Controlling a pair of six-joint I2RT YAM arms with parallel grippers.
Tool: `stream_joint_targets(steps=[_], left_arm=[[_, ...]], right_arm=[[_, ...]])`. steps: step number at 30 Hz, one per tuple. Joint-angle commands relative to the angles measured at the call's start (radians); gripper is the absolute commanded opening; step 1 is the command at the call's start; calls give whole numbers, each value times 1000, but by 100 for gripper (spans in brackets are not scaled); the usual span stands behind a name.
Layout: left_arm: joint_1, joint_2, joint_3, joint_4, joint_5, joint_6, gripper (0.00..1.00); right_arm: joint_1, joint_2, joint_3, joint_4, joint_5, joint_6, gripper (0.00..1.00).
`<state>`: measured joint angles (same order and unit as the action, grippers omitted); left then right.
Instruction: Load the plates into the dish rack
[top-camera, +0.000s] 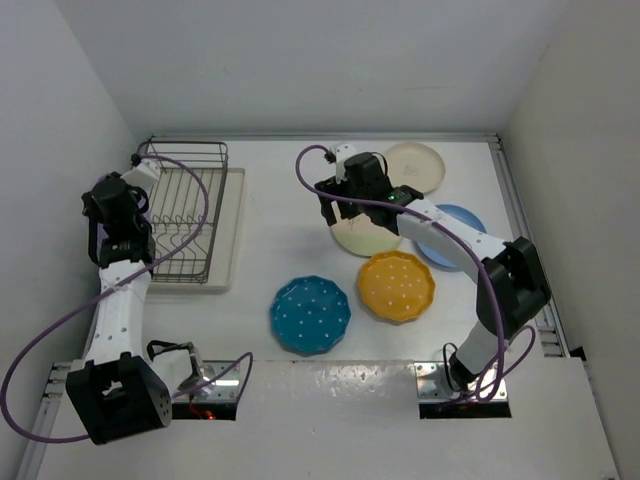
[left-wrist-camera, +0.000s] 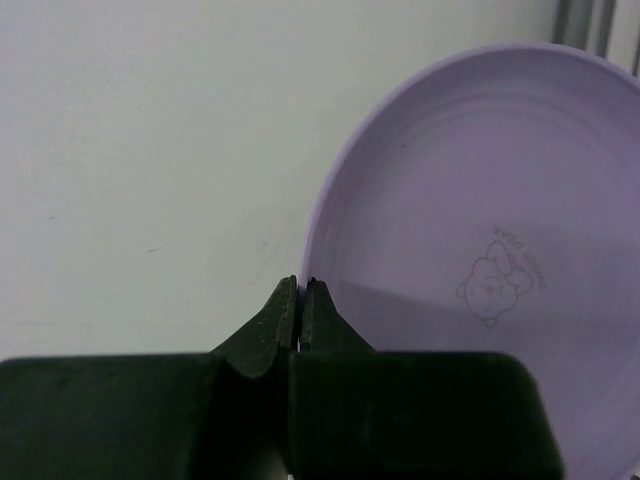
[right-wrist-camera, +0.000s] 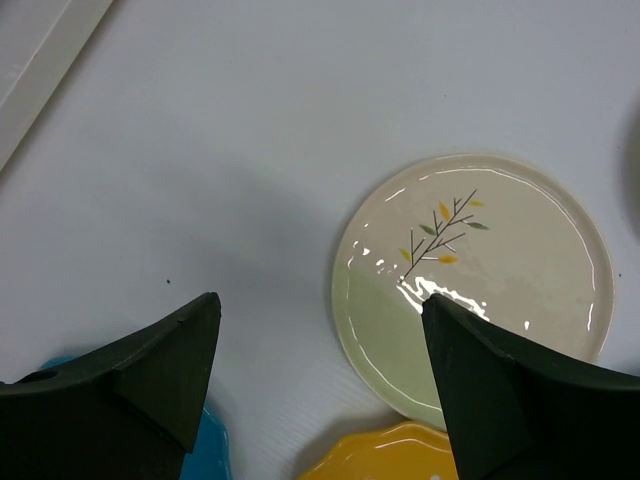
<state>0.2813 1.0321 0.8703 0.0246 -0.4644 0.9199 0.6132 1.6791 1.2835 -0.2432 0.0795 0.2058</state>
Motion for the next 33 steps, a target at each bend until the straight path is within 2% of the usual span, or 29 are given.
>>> stream_joint_targets(steps=[1, 5, 8, 16, 25, 28, 33], left_arm=[[12, -21, -100, 166, 9, 116, 0], [12, -12, -91, 218, -3, 131, 0], [12, 9, 14, 169, -13, 97, 0], [-19, 19, 110, 89, -23, 97, 0], [-19, 19, 29, 78, -25, 120, 0], [-10, 19, -20, 158, -25, 169, 0], [-10, 19, -63, 193, -16, 189, 0]], right_arm=[[10, -12, 43, 13, 25, -32, 82], [6, -10, 45, 16, 31, -36, 82], [5, -1, 54, 19, 31, -28, 82], [5, 10, 63, 18, 29, -28, 82], [7, 2, 50, 21, 39, -34, 82], [3, -2, 40, 19, 39, -36, 82], [3, -9, 34, 22, 42, -34, 82]])
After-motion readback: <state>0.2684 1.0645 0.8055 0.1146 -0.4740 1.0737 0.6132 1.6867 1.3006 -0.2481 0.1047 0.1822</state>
